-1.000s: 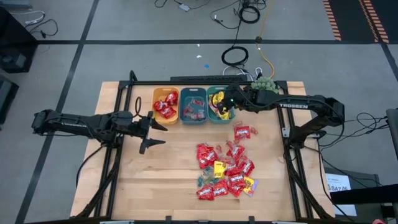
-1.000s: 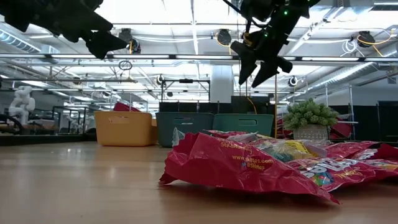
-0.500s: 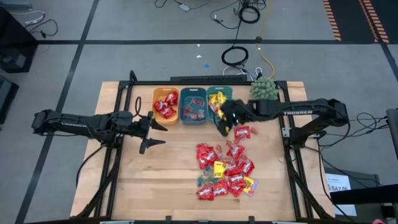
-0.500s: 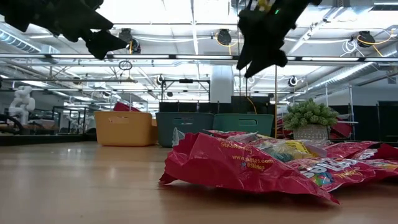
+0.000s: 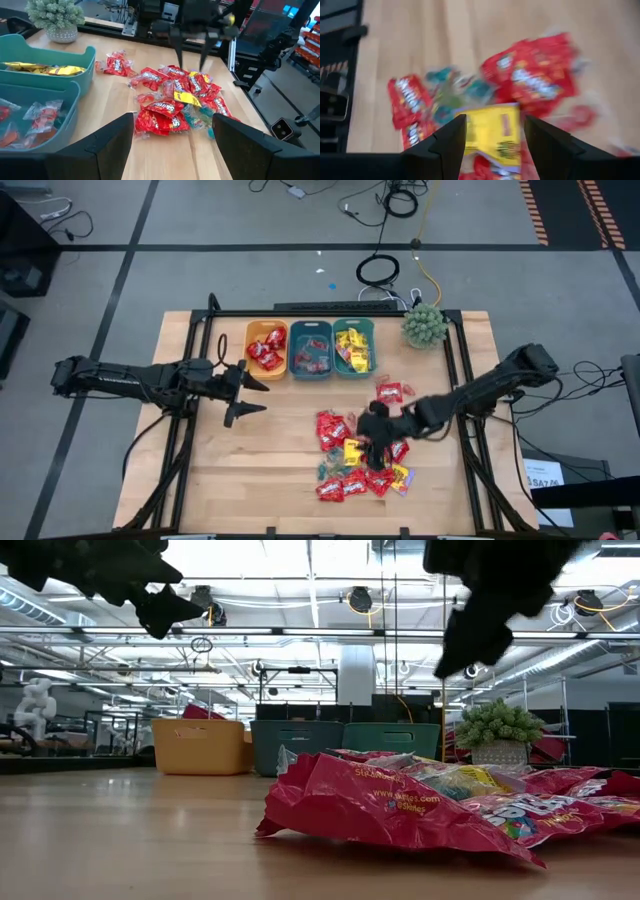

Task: Sort candy
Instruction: Put the yellow candy into the green bin, then put the red candy into the yellow bin

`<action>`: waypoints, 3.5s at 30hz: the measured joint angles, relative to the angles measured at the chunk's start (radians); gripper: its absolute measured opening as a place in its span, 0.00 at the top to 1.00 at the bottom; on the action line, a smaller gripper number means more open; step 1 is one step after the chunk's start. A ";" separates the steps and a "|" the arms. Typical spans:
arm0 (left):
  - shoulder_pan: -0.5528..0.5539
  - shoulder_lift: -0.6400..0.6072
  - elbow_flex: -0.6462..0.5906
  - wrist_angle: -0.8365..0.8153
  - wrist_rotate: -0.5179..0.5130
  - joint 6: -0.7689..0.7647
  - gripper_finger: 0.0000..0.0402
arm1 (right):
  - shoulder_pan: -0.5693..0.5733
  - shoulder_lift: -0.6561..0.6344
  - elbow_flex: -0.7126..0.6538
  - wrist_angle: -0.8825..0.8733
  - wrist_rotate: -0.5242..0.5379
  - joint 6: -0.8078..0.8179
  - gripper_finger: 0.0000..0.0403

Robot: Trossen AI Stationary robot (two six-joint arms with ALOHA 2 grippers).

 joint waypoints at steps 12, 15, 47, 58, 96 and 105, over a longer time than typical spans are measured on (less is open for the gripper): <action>0.000 0.000 0.000 0.000 0.010 -0.068 0.30 | 0.024 0.310 -0.034 0.223 0.014 -0.056 0.49; 0.000 0.000 0.000 -0.002 0.010 -0.105 0.30 | 0.024 0.370 -0.028 0.217 0.014 -0.028 0.51; 0.000 0.000 0.000 0.007 0.045 -0.045 0.30 | -0.335 -0.274 -0.010 -0.077 0.186 0.064 1.00; 0.000 0.000 0.000 0.022 0.027 -0.051 0.30 | -0.661 -0.134 0.010 0.080 0.179 -0.053 0.93; 0.000 0.000 0.000 0.019 0.027 -0.055 0.30 | -0.567 -0.085 0.011 0.110 -0.140 -0.229 0.40; 0.000 0.000 0.000 0.021 0.027 -0.057 0.30 | -0.349 0.025 0.011 0.168 -0.139 -0.476 0.40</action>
